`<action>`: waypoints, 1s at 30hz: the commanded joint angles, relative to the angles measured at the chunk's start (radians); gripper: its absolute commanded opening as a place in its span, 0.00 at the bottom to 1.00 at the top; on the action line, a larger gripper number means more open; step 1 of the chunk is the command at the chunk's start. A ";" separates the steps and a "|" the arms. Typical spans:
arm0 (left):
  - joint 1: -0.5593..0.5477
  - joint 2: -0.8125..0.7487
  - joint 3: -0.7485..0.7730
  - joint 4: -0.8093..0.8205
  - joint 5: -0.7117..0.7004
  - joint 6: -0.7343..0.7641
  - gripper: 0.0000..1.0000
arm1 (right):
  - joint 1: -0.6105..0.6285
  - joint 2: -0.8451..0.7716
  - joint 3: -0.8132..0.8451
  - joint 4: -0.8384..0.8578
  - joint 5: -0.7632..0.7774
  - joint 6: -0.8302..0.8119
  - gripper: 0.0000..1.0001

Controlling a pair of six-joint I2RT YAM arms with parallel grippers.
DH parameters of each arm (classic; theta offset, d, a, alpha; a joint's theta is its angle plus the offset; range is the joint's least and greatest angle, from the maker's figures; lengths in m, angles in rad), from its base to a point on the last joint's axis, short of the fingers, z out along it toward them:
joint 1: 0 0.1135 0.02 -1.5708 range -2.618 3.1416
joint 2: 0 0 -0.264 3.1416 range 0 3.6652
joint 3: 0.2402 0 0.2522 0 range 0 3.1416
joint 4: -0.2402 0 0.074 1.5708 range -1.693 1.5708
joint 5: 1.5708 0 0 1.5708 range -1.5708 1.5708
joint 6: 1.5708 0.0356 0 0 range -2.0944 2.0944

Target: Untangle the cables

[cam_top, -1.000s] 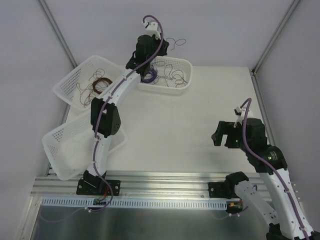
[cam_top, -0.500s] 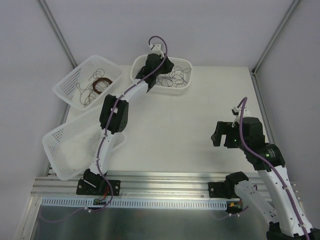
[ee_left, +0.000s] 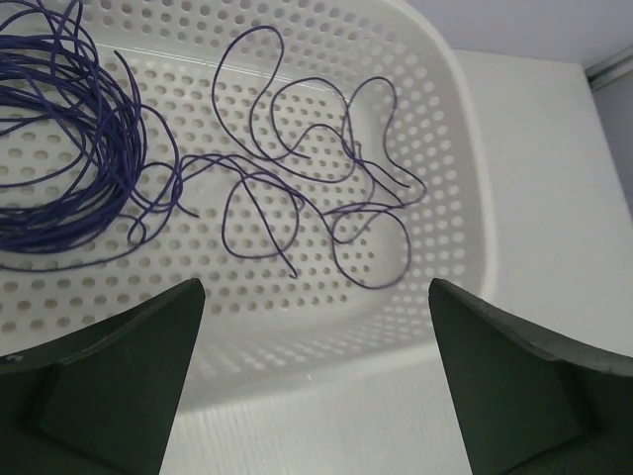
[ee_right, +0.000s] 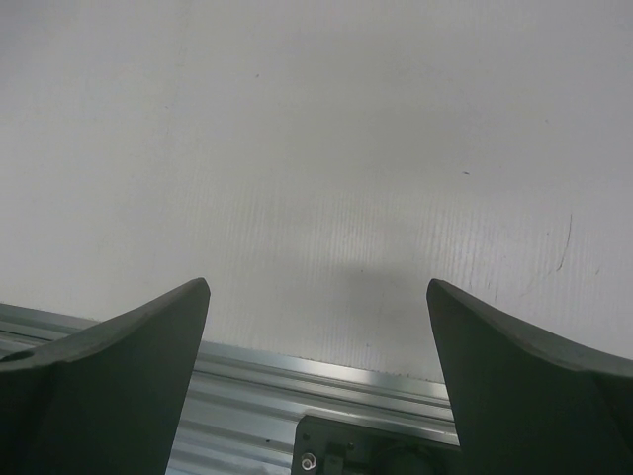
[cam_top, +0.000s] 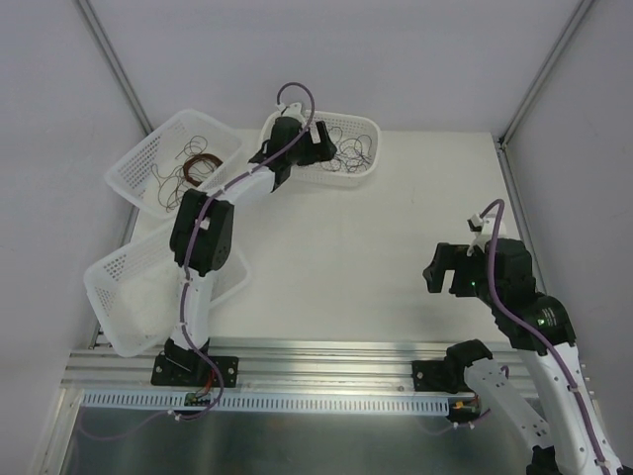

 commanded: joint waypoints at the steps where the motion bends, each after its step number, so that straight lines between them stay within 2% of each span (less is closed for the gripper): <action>1: -0.005 -0.287 -0.081 0.015 0.049 0.004 0.99 | 0.000 -0.025 0.054 -0.027 0.045 -0.026 0.97; 8: -0.009 -0.631 -0.322 -0.171 0.038 -0.024 0.99 | -0.002 -0.052 0.100 -0.063 0.094 -0.026 0.97; 12: -0.014 -0.878 -0.467 -0.304 0.026 -0.018 0.99 | -0.002 -0.055 0.140 -0.108 0.152 -0.017 0.97; 14: -0.015 -0.964 -0.512 -0.390 0.005 0.000 0.99 | 0.000 -0.060 0.155 -0.126 0.182 -0.022 0.97; 18: -0.015 -1.253 -0.636 -0.517 -0.092 0.049 0.99 | 0.000 -0.083 0.184 -0.143 0.222 -0.033 0.97; 23: -0.015 -1.562 -0.681 -0.756 -0.196 0.114 0.99 | -0.002 -0.109 0.210 -0.175 0.277 -0.057 0.97; 30: -0.015 -1.857 -0.684 -0.990 -0.369 0.138 0.99 | -0.003 -0.179 0.232 -0.202 0.378 -0.083 0.97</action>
